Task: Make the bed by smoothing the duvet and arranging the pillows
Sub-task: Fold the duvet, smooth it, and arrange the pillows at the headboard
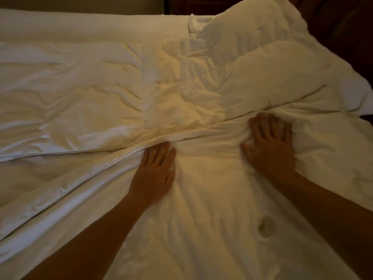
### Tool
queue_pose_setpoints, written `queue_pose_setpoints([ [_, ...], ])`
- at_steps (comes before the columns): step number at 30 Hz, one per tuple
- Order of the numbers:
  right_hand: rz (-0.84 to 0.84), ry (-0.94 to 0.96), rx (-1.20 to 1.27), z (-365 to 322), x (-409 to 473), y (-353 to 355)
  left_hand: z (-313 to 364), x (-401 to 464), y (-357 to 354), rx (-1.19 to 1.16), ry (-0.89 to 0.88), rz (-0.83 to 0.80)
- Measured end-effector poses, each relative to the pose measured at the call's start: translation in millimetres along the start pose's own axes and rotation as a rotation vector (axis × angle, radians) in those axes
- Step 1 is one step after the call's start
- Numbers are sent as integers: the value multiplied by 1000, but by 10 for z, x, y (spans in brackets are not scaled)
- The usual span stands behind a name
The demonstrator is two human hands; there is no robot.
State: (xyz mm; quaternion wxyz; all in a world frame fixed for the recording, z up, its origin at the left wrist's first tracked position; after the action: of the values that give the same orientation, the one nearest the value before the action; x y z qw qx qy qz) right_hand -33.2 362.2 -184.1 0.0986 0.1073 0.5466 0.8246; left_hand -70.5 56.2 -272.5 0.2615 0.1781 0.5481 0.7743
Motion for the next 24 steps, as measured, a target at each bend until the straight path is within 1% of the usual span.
queue_pose_setpoints([
  [1,16,-59,42,-63,-10,82,64,-6,-2,-41,30,2],
  [2,31,-73,92,-176,-31,167,121,-8,-14,-79,58,3],
  [4,25,28,151,-428,-129,270,237,-11,-54,-114,95,0],
  [6,-56,157,135,-532,-298,155,290,-60,-111,-94,107,-4],
  [7,-98,160,110,-451,-372,50,288,-111,-140,-81,111,-16],
  [9,-150,72,70,-166,-485,-127,238,-267,-153,-83,134,-42],
  [11,-146,-36,92,107,-607,-105,201,-468,-62,-150,190,-64],
  [13,-94,-115,210,275,-767,85,250,-687,112,-234,256,-51],
  [16,-93,-130,504,320,-1153,498,485,-1046,512,-395,348,39],
  [20,-172,-151,809,114,-1764,1021,801,-1627,1059,-640,517,152],
  [24,-248,-87,959,-218,-2429,1518,1193,-2397,1580,-680,571,240],
])
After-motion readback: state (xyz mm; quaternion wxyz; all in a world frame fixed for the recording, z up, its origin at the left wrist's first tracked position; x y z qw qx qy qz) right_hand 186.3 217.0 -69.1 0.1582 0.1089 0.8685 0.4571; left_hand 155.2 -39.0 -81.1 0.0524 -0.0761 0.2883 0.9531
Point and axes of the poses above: each hand's wrist, its own x-axis towards the middle knuckle, its own y-axis out of the back of the hand, z = x × y, the point moved 6 cm from there along x, towards the middle knuckle, and after that the axes turned 7 degrees about -x, right-handed, at the moved point
